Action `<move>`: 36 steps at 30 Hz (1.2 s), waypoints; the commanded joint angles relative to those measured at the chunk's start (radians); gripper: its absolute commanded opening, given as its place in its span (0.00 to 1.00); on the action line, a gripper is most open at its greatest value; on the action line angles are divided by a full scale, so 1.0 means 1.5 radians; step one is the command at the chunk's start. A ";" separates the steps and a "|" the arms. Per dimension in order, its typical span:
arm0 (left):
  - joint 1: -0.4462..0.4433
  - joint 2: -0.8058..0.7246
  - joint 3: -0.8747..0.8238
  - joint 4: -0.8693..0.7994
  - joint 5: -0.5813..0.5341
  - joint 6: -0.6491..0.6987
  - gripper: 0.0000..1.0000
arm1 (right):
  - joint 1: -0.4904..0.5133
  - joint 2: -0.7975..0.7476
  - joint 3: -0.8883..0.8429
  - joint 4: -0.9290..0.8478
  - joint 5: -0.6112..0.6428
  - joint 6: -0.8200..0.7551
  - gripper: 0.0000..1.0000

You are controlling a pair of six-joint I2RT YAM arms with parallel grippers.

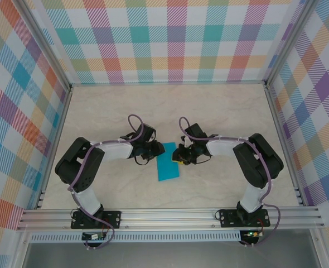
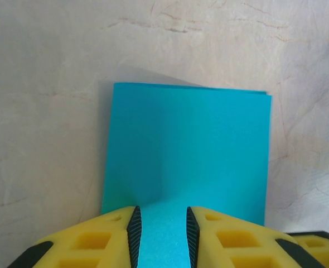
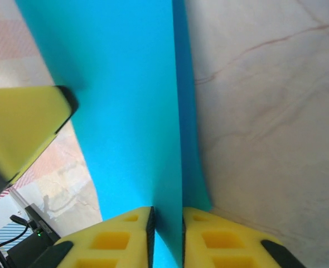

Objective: Fold a paper plane with a square sheet of paper (pick it up from the middle)
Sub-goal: Third fold the triangle at the center of the table.

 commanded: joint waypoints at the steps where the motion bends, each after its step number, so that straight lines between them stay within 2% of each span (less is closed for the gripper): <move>1: 0.009 -0.049 -0.002 -0.038 0.005 0.022 0.32 | -0.003 0.010 0.017 -0.029 0.007 -0.009 0.17; 6: 0.002 -0.107 -0.008 -0.064 0.001 0.035 0.37 | -0.003 0.012 0.011 -0.017 -0.010 0.019 0.12; 10: -0.027 -0.161 -0.032 -0.081 -0.009 0.050 0.39 | -0.003 0.012 0.020 -0.027 -0.012 0.047 0.12; 16: -0.124 -0.287 -0.096 -0.108 -0.083 0.078 0.46 | -0.003 0.008 0.038 -0.047 -0.040 0.061 0.11; 19: -0.180 -0.351 -0.136 -0.096 -0.133 0.076 0.54 | -0.003 0.001 0.047 -0.070 -0.037 0.050 0.11; 22: -0.243 -0.397 -0.169 -0.077 -0.200 0.080 0.57 | -0.003 0.004 0.055 -0.084 -0.040 0.045 0.11; 24: -0.287 -0.402 -0.177 -0.067 -0.253 0.106 0.57 | -0.003 0.006 0.057 -0.085 -0.043 0.044 0.11; 30: -0.410 -0.355 -0.174 -0.005 -0.382 0.266 0.54 | -0.003 0.011 0.065 -0.100 -0.040 0.039 0.11; 36: -0.457 -0.291 -0.163 0.039 -0.446 0.376 0.53 | -0.003 0.014 0.065 -0.100 -0.040 0.038 0.11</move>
